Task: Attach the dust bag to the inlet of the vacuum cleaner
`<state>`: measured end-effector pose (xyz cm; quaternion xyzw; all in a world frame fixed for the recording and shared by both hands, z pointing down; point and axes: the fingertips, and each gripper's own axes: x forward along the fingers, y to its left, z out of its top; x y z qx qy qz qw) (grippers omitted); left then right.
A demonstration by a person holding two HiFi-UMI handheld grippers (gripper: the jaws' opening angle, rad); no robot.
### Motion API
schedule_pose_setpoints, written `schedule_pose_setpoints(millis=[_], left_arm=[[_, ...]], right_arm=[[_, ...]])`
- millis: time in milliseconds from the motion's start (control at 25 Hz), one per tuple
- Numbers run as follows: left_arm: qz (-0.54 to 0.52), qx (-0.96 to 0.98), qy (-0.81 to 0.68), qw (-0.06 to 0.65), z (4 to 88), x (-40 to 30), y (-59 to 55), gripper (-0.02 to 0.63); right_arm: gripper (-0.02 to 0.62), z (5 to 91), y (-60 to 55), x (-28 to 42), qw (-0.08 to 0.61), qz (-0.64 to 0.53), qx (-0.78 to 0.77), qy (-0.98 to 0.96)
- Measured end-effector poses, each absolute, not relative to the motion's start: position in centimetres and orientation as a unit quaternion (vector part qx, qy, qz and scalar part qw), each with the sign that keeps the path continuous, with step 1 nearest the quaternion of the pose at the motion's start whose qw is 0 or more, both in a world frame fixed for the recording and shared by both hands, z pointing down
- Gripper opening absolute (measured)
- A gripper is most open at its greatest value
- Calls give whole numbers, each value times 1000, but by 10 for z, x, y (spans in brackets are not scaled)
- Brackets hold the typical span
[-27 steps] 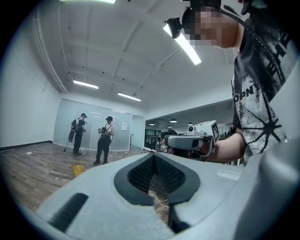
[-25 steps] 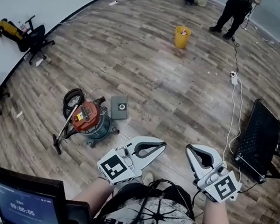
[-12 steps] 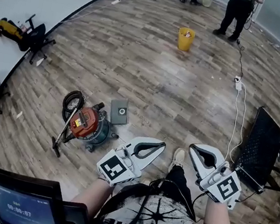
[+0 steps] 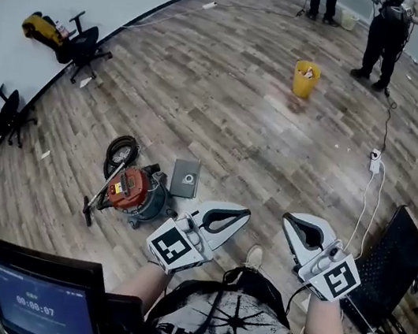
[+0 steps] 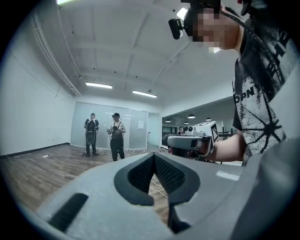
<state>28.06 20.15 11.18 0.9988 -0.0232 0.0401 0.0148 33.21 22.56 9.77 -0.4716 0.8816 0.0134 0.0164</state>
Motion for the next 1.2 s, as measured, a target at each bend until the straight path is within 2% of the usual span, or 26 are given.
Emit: schedule_pose_setpoints(millis=[120,280,640,1000,1200], left_arm=[[56,997,-37,27,112,319,187,-1],[63,997,-43,5,108,360,173,-1],[66,994,-84,3,114,390,137,0],[41,982,-176,50,127,326,47,-1],[36,974,-221,27,131,298,-2,0]], right_arm=[[8,99,209,374,26,16,-464,885],[8,101,194,408,38,22,-452,891],[8,112,156,431,37,12,-411,911],[8,118,60,373,14,-2,-332,943],[8,116,8,348,5,-7,-285,959]])
